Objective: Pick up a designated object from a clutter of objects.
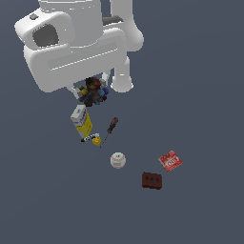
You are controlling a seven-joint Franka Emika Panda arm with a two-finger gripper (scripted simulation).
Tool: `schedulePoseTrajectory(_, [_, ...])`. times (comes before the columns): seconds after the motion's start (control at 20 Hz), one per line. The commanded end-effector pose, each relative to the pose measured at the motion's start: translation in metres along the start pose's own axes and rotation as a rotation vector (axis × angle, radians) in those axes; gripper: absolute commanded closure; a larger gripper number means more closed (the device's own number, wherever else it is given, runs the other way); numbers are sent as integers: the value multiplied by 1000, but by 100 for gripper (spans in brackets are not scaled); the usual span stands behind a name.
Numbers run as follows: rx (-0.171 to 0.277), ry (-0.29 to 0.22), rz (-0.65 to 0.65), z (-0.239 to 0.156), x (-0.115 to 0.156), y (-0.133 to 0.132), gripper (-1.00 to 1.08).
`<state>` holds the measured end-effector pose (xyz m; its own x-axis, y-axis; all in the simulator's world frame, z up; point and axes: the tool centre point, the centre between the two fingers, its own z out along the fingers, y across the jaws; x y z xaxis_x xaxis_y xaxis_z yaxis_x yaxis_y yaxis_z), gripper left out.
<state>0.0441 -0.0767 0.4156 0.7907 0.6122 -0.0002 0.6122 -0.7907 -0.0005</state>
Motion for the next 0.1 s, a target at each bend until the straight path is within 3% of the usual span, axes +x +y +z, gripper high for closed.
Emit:
schedulePoseTrajectory(0.0, [0,0,-1,-4,-1,1,108])
schedulePoseTrajectory(0.05, [0,0,-1,-4,-1,2,108])
